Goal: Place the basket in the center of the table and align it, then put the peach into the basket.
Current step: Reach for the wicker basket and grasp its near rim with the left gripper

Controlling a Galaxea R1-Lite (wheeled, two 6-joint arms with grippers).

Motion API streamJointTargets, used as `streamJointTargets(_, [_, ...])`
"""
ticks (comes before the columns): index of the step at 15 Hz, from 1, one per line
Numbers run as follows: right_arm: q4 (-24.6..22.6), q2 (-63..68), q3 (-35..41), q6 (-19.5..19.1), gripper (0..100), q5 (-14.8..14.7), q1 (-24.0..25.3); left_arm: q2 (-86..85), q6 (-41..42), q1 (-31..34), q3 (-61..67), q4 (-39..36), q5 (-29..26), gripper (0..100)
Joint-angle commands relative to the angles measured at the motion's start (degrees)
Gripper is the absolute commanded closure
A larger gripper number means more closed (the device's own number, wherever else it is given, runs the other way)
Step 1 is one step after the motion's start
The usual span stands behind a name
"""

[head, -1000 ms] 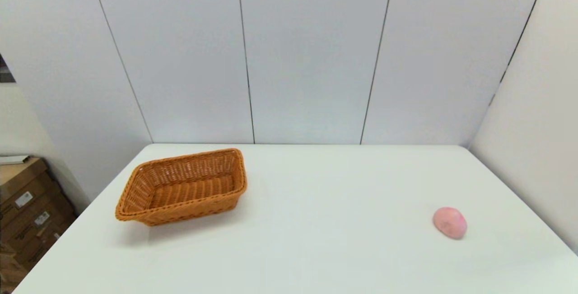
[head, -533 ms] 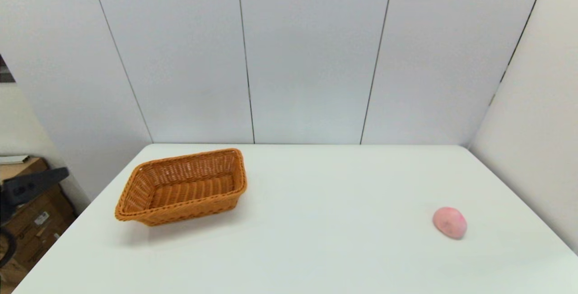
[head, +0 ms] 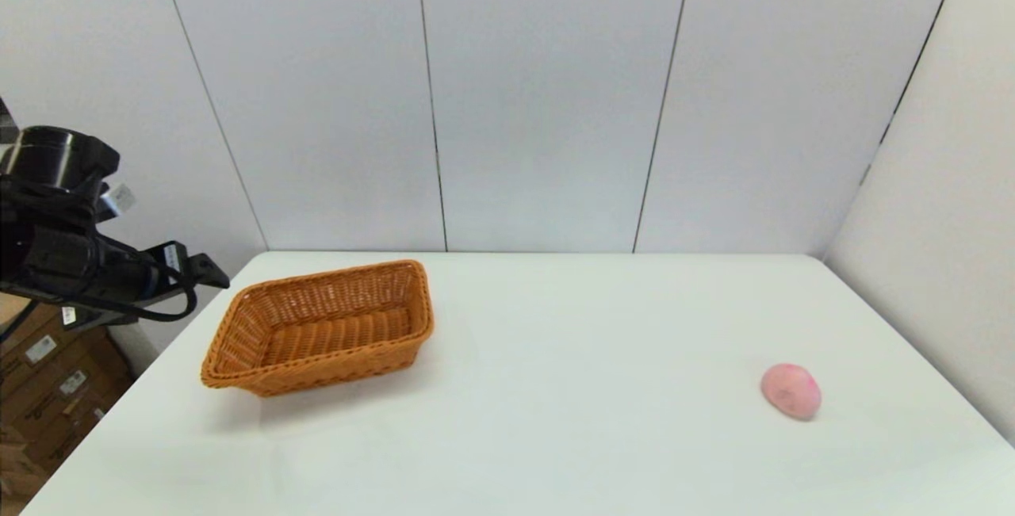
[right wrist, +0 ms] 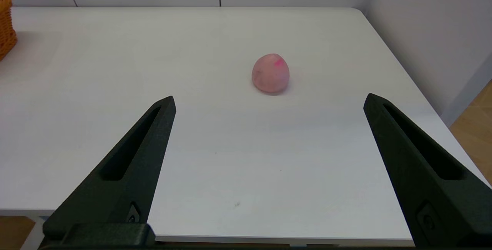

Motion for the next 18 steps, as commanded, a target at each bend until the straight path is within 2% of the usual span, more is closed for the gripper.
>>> streamJointTargets(1, [0.0, 0.0, 0.0, -0.1, 0, 0.0, 0.1, 14.4, 0.0, 1.5, -3.9, 0.4, -0.5, 0])
streamJointTargets(7, [0.0, 0.0, 0.0, -0.5, 0, 0.2, 0.0, 23.4, 3.7, 1.0, -11.5, 1.9, -0.6, 0])
streamJointTargets(14, [0.0, 0.0, 0.0, -0.4, 0, 0.1, 0.0, 28.7, 6.5, -0.9, -18.0, 10.0, -3.4, 0])
streamJointTargets(15, [0.0, 0.0, 0.0, -0.4, 0, 0.1, 0.0, 29.2, 6.5, -0.9, -18.4, 10.6, -3.4, 100])
streamJointTargets(18, [0.0, 0.0, 0.0, -0.5, 0, 0.3, 0.1, 29.5, 6.5, -0.9, -19.1, 10.6, -3.5, 100])
